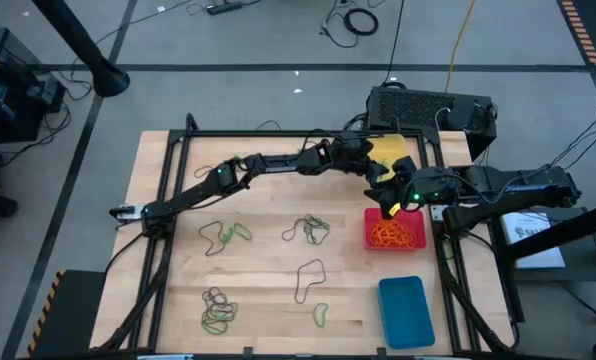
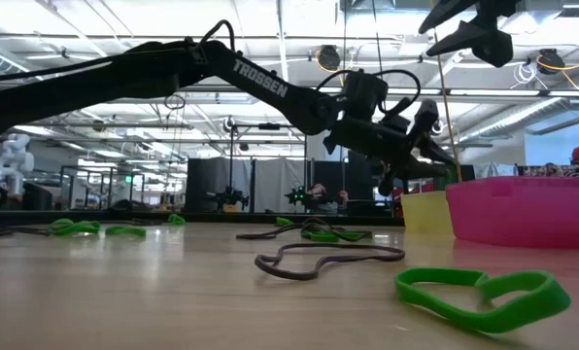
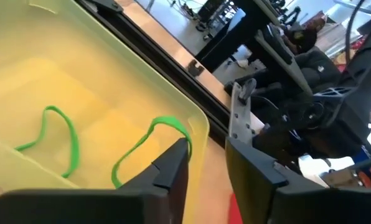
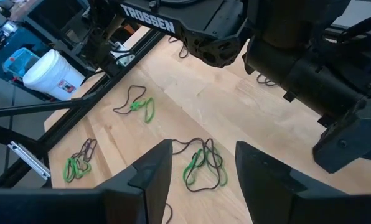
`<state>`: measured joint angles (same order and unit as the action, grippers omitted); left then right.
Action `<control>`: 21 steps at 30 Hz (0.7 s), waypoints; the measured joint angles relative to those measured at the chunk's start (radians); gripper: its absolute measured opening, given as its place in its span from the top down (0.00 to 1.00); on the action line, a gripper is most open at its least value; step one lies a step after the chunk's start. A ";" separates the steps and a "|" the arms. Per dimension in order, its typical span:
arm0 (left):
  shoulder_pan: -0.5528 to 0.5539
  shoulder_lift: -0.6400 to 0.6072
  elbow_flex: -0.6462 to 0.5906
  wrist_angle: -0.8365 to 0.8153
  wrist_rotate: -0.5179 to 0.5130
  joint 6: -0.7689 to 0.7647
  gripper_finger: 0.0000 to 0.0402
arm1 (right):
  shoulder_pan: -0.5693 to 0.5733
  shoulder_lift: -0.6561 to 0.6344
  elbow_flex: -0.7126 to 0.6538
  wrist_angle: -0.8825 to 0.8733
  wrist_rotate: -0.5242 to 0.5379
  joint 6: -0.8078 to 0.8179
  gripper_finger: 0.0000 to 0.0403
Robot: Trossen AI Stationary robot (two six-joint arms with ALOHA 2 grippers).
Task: Sort rubber bands into baskets
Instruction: Put the green rubber band into the yellow bin
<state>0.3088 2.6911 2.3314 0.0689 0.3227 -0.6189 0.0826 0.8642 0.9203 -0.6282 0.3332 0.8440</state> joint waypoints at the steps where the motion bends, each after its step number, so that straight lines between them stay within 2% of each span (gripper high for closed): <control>1: 0.001 0.000 0.000 0.000 0.016 0.003 0.70 | 0.000 0.000 0.000 -0.002 0.000 -0.007 0.58; 4: 0.005 -0.002 0.000 -0.038 0.066 -0.010 0.70 | 0.000 0.000 0.000 -0.002 0.000 -0.039 0.58; 10: 0.021 -0.043 0.002 -0.311 0.042 0.003 0.70 | 0.000 0.000 0.000 -0.001 0.000 -0.168 0.58; 14: 0.028 -0.061 0.003 -0.433 0.042 0.004 0.70 | 0.000 0.000 0.000 0.001 -0.003 -0.246 0.58; 21: 0.017 -0.136 0.002 -0.442 0.002 0.026 0.70 | 0.001 0.000 0.000 -0.019 -0.141 -0.367 0.58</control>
<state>0.3261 2.5550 2.3329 -0.3735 0.3242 -0.5924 0.0834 0.8639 0.9203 -0.6472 0.1924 0.4775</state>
